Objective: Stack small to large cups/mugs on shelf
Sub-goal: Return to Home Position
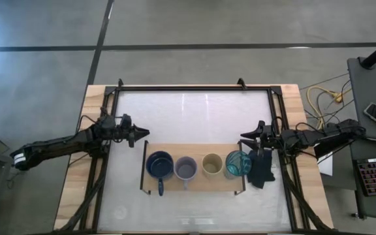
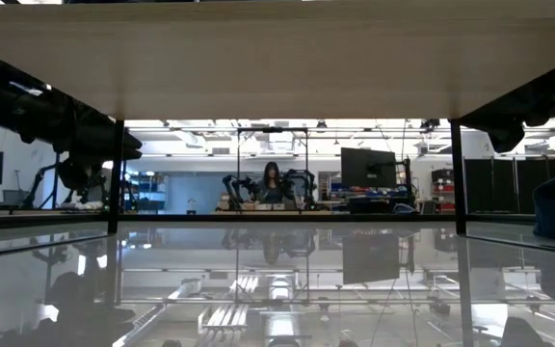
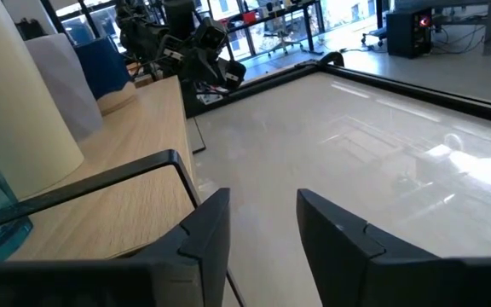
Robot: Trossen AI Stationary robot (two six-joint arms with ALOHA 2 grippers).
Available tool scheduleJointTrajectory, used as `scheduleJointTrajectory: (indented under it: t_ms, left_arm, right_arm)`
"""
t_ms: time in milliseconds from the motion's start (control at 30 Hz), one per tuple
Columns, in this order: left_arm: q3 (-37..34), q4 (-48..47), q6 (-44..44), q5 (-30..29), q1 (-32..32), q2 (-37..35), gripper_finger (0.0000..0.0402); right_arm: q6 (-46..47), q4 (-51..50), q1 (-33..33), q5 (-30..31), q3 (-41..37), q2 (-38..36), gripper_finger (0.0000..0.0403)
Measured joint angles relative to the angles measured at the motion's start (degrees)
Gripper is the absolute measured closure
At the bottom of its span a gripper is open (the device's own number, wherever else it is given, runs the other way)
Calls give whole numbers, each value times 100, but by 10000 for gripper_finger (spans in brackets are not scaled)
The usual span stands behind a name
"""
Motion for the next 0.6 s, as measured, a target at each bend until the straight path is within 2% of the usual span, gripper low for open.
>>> scheduleJointTrajectory:
  t_ms: [600]
  left_arm:
    - [2,-2,0,2,0,0,335]
  right_arm:
    - [0,0,1,1,0,1,274]
